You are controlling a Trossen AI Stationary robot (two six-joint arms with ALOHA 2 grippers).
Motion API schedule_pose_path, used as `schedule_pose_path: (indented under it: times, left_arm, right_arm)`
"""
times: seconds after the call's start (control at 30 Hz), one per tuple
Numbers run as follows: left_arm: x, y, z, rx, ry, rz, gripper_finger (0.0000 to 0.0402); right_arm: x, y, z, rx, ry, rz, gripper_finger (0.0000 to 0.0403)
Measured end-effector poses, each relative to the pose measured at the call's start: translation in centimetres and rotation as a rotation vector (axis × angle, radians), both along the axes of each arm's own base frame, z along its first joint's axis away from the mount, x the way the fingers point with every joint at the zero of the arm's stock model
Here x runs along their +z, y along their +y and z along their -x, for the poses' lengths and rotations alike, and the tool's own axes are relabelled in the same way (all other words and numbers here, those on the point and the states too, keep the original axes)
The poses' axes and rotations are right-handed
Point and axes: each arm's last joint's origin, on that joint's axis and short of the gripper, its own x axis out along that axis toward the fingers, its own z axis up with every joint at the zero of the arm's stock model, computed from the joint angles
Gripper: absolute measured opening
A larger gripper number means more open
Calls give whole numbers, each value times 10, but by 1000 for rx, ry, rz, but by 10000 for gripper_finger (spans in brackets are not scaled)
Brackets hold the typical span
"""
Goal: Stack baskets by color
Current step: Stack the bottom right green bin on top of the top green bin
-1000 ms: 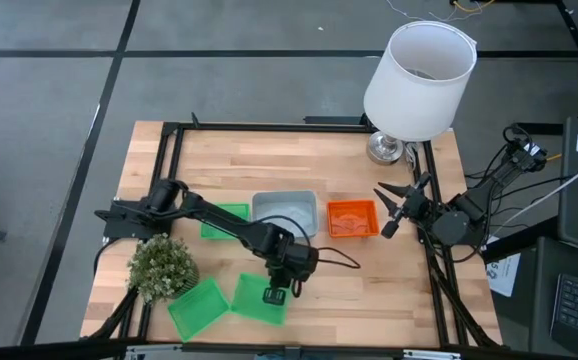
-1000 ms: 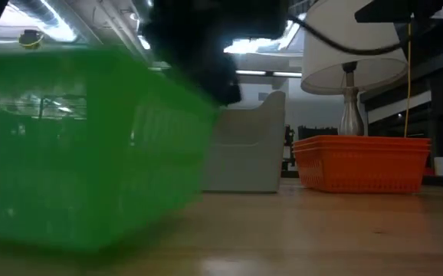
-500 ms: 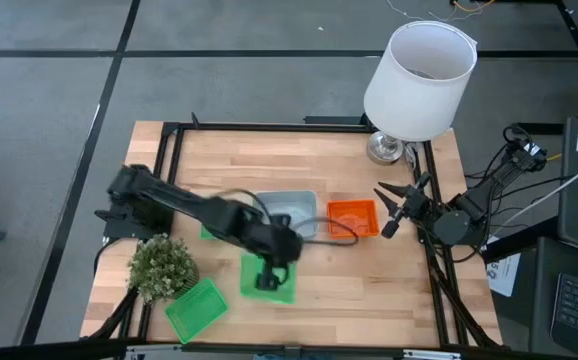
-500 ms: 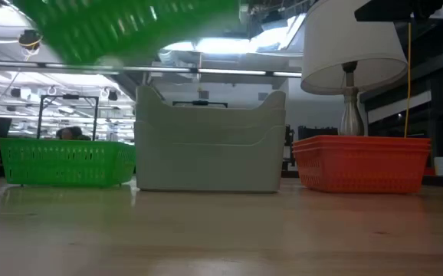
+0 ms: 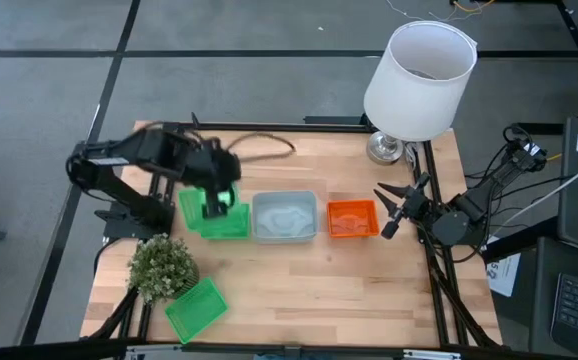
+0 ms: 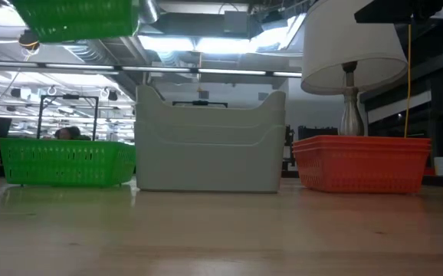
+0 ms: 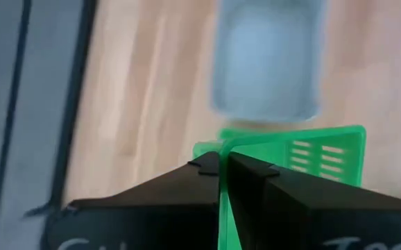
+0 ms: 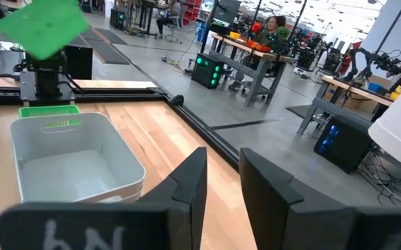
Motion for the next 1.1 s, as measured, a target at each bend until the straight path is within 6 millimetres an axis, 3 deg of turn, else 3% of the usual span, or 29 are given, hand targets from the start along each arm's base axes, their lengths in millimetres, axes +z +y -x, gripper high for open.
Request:
schedule_pose_path:
  times: [0.13, 0.33, 0.47, 0.6, 0.87, 1.1]
  left_arm:
    - [1, 28, 15, 49, 81, -8, 0]
    - [-12, 70, 14, 47, 128, 100, 0]
    - [-37, 99, 15, 89, 206, 176, 0]
    - [-66, 118, 10, 54, 173, 269, 0]
    - [-129, 127, 6, -19, 194, 395, 0]
    - [-161, 116, -4, -109, 134, 447, 0]
  right_arm:
    - [0, 0, 0, 0, 2, 1, 87]
    - [-1, 0, 0, 25, 10, -4, 87]
    - [-1, 1, -1, 52, 16, -12, 87]
    - [-1, 1, -1, 52, 16, -11, 87]
    - [-1, 1, -1, 50, 16, -9, 87]
    - [-1, 1, -1, 50, 16, -10, 87]
